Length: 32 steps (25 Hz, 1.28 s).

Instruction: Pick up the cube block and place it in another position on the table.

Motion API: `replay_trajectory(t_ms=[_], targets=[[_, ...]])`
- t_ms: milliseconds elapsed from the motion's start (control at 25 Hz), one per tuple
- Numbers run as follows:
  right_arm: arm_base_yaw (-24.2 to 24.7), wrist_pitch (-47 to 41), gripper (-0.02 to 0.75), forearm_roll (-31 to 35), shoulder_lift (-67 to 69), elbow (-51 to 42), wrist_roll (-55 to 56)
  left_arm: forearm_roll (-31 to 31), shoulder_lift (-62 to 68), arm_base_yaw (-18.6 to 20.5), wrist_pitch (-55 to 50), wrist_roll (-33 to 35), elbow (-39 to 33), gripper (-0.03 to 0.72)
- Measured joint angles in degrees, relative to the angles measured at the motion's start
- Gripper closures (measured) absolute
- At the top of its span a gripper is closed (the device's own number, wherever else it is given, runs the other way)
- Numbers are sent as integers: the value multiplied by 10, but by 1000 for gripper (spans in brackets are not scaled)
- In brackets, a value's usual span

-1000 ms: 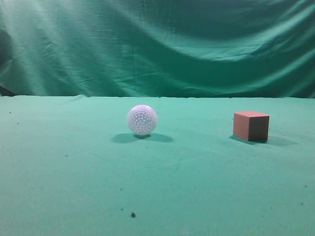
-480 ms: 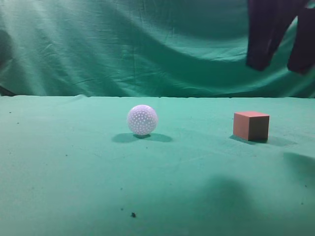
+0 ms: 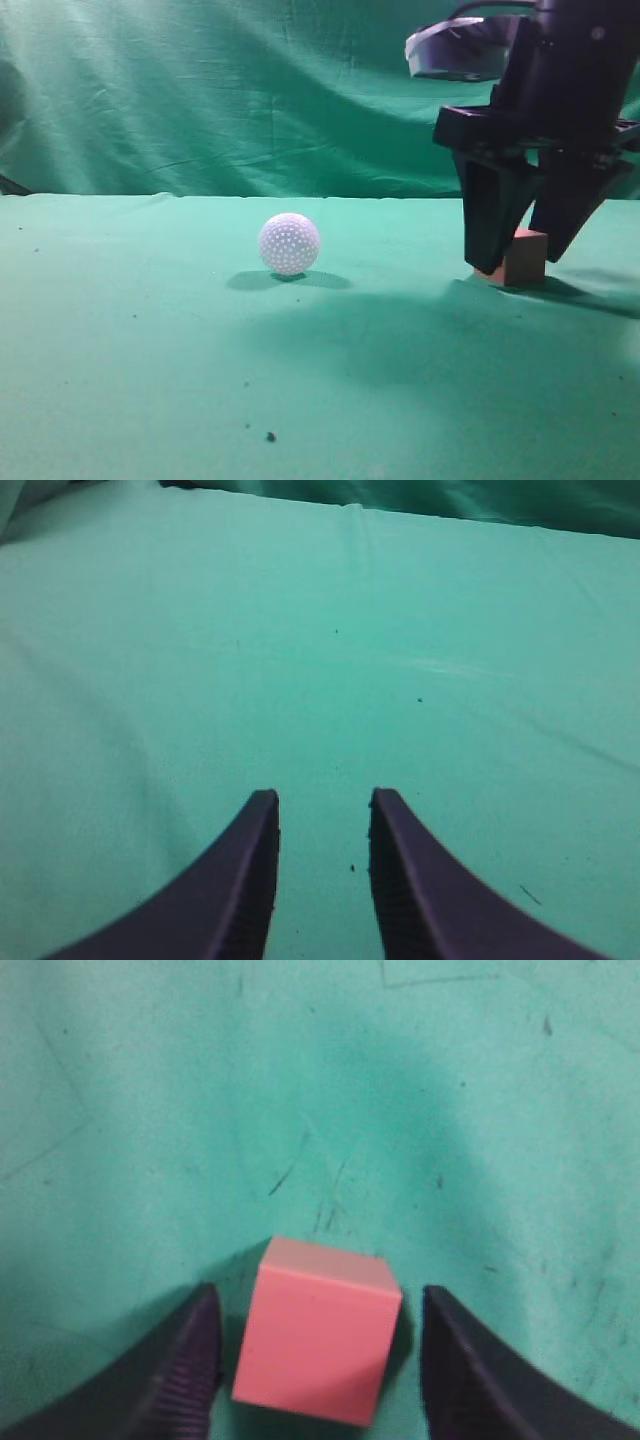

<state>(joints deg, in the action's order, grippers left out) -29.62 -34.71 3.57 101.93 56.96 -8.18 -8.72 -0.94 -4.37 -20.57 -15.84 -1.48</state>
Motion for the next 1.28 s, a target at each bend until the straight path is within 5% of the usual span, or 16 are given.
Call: replay_trajectory(t_ms=[80, 240, 640, 1080, 1280], targets=[[0, -6, 523, -1, 1, 11, 7, 0, 0, 0, 0, 0, 0, 426], [12, -18, 517, -16, -1, 58, 22, 0, 0, 0, 0, 0, 0, 426], [142, -15, 517, -24, 52, 216, 86, 0, 0, 0, 0, 0, 0, 426], [148, -32, 517, -25, 174, 280, 70, 0, 0, 0, 0, 0, 0, 426], [148, -62, 214, -25, 173, 281, 70, 0, 0, 0, 0, 0, 0, 426]])
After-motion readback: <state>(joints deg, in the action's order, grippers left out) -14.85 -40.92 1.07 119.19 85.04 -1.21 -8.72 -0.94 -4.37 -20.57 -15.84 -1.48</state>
